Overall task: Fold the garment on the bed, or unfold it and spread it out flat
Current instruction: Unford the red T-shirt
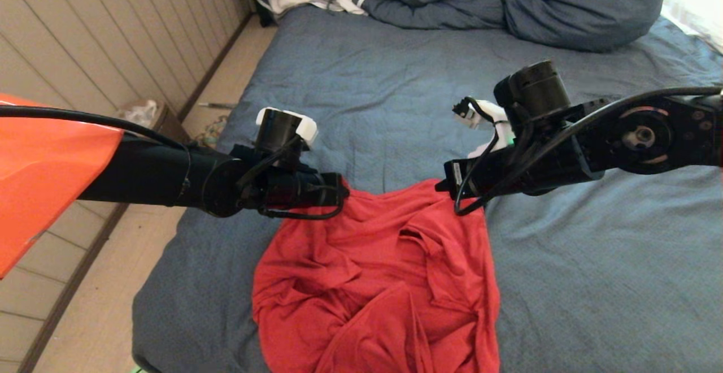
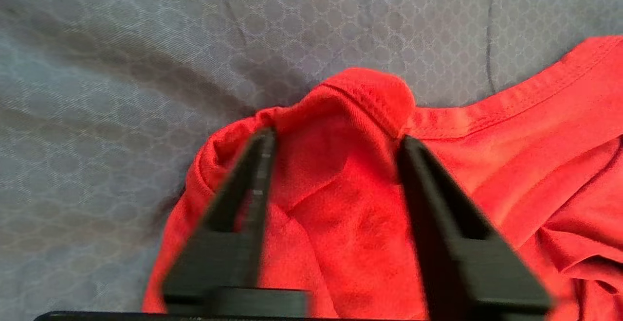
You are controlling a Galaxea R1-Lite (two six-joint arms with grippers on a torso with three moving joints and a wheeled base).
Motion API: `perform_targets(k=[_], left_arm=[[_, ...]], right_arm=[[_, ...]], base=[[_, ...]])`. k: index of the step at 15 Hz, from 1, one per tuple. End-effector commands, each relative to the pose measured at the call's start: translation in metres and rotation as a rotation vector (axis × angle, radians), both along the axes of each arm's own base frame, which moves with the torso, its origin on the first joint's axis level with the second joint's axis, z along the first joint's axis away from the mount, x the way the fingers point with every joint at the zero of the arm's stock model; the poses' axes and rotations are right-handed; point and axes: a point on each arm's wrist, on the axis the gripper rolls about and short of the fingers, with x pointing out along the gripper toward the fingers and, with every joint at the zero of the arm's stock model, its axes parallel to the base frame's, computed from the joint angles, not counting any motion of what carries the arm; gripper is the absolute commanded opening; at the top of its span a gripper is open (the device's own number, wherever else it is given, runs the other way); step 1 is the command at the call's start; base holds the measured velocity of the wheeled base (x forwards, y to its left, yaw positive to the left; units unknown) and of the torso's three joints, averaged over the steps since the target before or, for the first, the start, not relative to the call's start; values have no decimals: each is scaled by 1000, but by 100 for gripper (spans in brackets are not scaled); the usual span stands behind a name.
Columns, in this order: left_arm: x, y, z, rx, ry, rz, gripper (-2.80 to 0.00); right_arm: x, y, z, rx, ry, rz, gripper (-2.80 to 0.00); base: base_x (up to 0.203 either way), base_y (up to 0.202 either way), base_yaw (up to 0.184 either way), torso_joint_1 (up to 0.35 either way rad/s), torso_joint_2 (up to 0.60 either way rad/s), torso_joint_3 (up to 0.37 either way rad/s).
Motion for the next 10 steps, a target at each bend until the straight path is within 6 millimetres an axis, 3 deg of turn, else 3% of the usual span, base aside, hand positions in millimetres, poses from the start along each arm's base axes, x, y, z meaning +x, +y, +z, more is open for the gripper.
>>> perform_targets(k=[1, 10], left_arm=[[1, -1, 1, -8, -6, 1, -280], [-7, -8, 3, -14, -8, -25, -280]], right_arm=[[11, 3, -14, -21, 30, -7, -280], [35, 2, -28, 8, -33, -48, -280]], base=[[0, 0, 0, 0, 0, 0], [0, 0, 0, 0, 0, 0]])
